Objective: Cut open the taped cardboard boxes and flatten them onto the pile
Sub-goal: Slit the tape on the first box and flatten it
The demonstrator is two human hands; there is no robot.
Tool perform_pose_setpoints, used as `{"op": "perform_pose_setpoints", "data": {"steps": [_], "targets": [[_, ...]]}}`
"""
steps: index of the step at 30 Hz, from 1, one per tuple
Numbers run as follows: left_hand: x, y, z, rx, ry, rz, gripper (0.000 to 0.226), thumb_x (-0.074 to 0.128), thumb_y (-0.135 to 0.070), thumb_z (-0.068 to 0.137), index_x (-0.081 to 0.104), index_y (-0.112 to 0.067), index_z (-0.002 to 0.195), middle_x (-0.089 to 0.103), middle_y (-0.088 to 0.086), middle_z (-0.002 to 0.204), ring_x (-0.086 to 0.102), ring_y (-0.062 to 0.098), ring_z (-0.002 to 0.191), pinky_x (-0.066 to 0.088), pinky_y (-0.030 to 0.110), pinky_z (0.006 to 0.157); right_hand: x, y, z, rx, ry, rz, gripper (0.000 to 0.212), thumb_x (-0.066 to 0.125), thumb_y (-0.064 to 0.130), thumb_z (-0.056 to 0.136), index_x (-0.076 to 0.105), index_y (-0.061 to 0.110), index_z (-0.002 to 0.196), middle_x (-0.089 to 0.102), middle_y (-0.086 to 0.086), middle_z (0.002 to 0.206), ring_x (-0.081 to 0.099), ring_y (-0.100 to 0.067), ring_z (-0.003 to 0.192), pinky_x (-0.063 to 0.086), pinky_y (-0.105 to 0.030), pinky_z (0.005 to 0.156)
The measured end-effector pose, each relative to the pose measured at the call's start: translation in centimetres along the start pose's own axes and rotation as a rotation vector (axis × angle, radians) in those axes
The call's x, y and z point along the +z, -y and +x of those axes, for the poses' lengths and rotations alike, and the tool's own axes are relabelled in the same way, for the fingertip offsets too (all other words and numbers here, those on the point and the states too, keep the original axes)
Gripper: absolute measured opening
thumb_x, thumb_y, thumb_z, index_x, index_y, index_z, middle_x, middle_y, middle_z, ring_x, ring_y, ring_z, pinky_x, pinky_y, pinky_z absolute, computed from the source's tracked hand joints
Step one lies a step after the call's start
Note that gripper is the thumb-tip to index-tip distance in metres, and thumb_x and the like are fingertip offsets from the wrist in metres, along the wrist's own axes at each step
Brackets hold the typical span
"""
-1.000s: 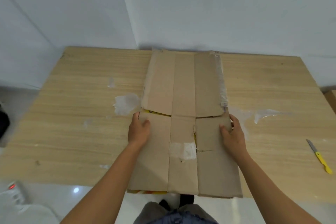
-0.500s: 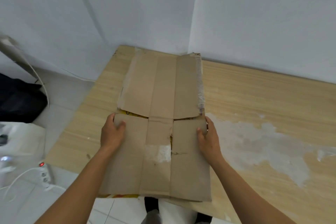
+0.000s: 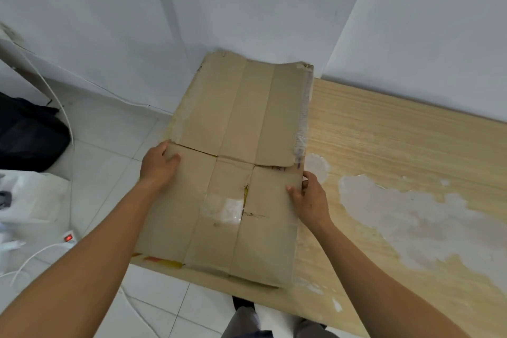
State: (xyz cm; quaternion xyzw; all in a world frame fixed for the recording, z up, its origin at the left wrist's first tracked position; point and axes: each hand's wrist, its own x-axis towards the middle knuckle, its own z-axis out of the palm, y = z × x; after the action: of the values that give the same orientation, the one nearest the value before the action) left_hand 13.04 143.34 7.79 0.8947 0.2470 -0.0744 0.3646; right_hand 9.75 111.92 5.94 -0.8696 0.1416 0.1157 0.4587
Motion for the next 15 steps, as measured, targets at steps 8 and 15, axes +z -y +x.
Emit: {"op": "perform_pose_setpoints", "data": {"steps": [8, 15], "targets": [[2.1, 0.4, 0.2, 0.176, -0.179, 0.375, 0.059, 0.062, -0.027, 0.090, 0.039, -0.009, 0.141, 0.037, 0.018, 0.146, 0.030, 0.041, 0.132, 0.025, 0.052, 0.109, 1.4, 1.5, 0.3, -0.285, -0.234, -0.639, 0.061, 0.065, 0.025, 0.082, 0.041, 0.009, 0.136, 0.043, -0.011, 0.135, 0.041, -0.031, 0.120, 0.037, -0.040, 0.095], [7.1, -0.7, -0.9, 0.480, 0.104, 0.477, 0.057, 0.025, -0.045, 0.101, 0.022, -0.020, 0.152, 0.008, 0.009, 0.161, -0.001, 0.027, 0.148, -0.008, 0.048, 0.117, 1.9, 2.9, 2.1, -0.403, -0.547, -0.567, 0.040, 0.061, 0.028, 0.079, 0.045, 0.012, 0.112, 0.051, -0.010, 0.112, 0.041, -0.023, 0.102, 0.042, -0.039, 0.084]]}}
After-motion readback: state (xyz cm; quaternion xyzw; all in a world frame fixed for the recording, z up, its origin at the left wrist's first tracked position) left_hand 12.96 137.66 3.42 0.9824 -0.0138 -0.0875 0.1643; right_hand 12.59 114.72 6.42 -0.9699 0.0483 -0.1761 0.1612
